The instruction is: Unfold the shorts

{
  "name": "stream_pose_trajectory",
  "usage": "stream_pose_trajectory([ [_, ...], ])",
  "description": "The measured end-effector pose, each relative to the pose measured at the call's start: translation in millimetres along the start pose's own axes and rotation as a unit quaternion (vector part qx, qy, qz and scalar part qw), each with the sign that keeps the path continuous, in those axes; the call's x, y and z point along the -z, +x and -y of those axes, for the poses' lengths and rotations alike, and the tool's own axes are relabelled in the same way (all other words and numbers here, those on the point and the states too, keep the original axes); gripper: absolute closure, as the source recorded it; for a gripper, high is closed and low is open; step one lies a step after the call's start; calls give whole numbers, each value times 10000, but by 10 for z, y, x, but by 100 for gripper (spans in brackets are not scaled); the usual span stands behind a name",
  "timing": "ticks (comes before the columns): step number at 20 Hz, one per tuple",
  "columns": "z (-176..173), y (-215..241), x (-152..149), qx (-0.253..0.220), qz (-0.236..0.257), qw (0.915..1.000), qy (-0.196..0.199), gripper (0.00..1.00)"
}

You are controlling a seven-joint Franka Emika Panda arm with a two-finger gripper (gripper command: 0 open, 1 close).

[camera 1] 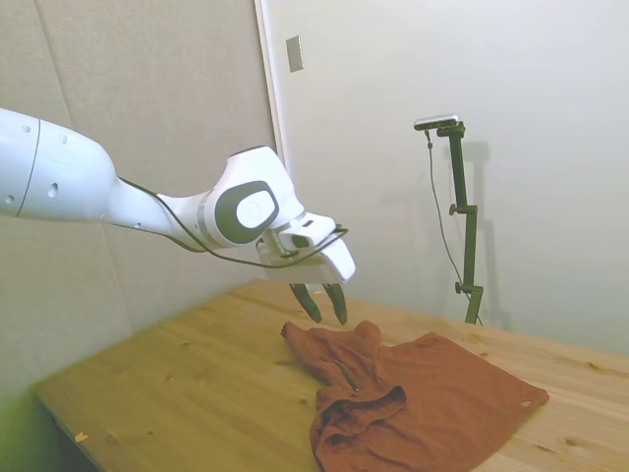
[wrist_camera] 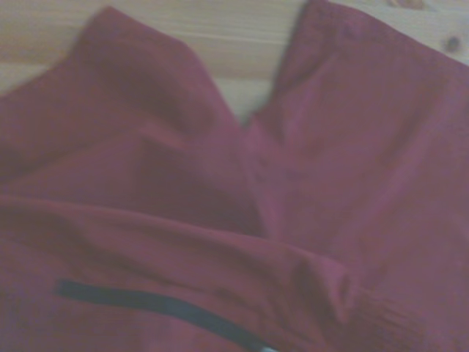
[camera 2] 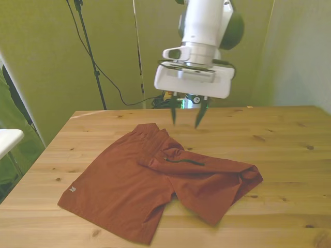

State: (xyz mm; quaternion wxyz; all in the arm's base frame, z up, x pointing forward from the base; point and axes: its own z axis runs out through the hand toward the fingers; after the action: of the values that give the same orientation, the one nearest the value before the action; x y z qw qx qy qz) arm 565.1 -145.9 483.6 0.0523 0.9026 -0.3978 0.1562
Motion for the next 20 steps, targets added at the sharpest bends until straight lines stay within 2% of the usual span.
stream_pose_trajectory([
  [3, -311, 218, -338, 386, 63, 9992, -30, 0],
  [7, -498, 313, -897, 981, 315, 9947, 28, 0],
  [12, -607, 485, -1247, 1086, 448, 9928, 212, 0],
  [13, -619, 514, -1285, 1084, 466, 9927, 245, 100],
  [20, -556, 550, -1449, 1132, 547, 9915, 322, 100],
])
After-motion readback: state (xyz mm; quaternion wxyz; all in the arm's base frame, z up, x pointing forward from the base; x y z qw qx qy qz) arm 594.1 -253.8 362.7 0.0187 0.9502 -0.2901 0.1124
